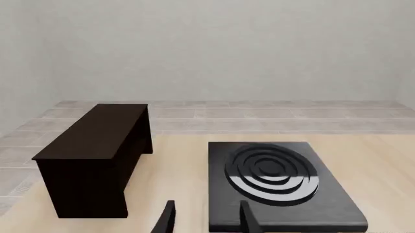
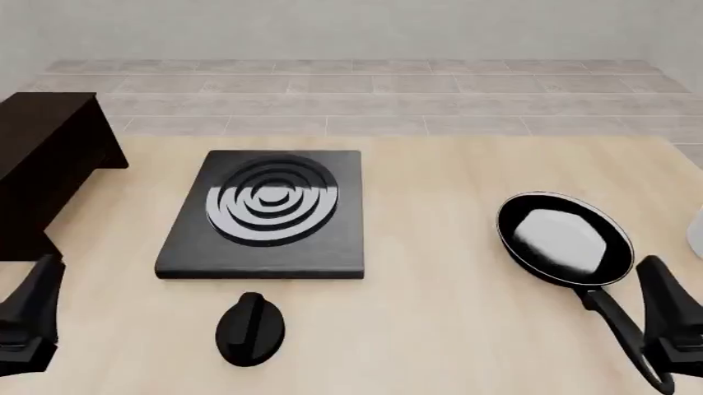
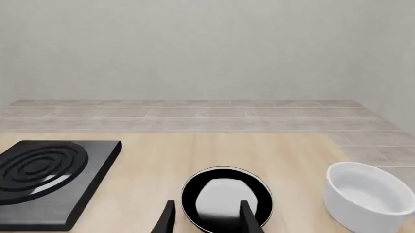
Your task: Put the frying pan on top of the cabinet.
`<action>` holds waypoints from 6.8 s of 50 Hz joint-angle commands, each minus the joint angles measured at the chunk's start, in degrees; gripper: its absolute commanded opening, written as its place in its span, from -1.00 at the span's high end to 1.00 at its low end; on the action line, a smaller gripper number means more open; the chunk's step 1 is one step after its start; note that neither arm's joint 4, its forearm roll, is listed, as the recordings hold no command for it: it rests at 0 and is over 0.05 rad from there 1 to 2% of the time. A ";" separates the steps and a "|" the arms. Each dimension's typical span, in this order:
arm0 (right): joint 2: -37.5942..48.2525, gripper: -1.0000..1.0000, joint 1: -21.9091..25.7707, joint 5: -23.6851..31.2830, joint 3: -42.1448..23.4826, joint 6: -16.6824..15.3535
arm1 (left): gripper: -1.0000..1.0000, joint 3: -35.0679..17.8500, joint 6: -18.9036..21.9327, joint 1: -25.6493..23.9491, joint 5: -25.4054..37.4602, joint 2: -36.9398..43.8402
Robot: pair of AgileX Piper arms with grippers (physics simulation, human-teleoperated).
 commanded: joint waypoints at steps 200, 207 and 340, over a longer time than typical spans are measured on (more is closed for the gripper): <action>1.41 -1.00 -0.62 -0.71 0.03 -1.24 | -1.00 -61.14 -57.34 -58.07 -34.84 121.28; 1.48 -1.00 -0.63 -0.80 0.08 -1.16 | -1.00 -62.78 -57.00 -58.27 -33.27 122.34; 7.58 -1.00 -0.83 -5.63 0.04 0.04 | -1.00 -87.36 -56.14 -69.12 -22.39 136.15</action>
